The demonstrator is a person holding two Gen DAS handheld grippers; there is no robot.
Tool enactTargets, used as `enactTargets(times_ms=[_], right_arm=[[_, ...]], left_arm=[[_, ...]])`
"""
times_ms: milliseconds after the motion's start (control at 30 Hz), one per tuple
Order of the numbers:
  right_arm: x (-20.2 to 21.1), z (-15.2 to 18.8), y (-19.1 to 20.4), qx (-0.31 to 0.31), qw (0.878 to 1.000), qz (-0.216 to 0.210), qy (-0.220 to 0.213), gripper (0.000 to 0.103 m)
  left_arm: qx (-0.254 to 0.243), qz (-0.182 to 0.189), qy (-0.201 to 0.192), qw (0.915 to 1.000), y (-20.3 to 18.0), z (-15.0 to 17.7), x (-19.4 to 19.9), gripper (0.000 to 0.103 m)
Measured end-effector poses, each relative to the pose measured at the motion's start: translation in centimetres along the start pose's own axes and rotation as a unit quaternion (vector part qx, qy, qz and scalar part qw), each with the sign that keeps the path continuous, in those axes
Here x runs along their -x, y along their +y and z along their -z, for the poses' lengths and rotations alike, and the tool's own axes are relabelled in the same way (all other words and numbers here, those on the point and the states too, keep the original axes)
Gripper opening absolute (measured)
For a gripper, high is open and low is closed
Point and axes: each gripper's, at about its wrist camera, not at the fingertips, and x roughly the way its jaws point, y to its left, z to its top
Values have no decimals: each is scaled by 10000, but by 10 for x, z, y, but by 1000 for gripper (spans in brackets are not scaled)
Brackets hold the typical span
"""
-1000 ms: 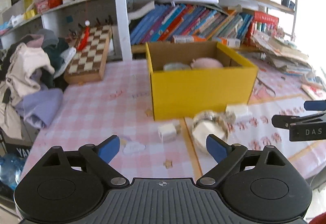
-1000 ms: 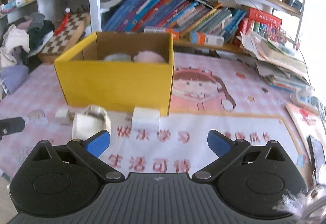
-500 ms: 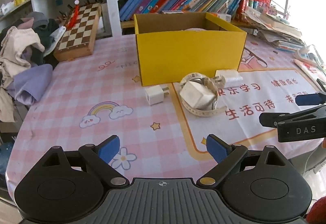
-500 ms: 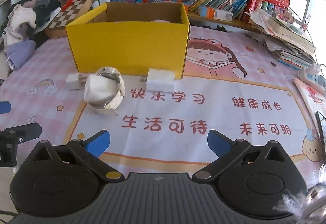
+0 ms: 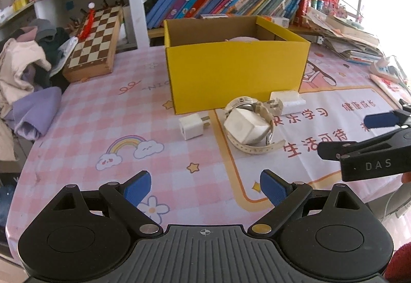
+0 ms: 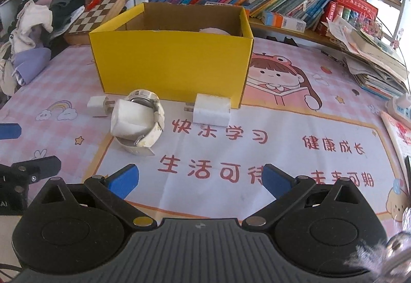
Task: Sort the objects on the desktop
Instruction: 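Move both tools toward the white items lying beside the yellow box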
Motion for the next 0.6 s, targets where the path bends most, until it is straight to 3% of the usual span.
enactTargets(times_ms=[600], right_arm=[[-14, -17, -5, 144, 9998, -136, -98, 101]], left_arm=[[-190, 115, -9, 9998, -9, -8, -17, 94]])
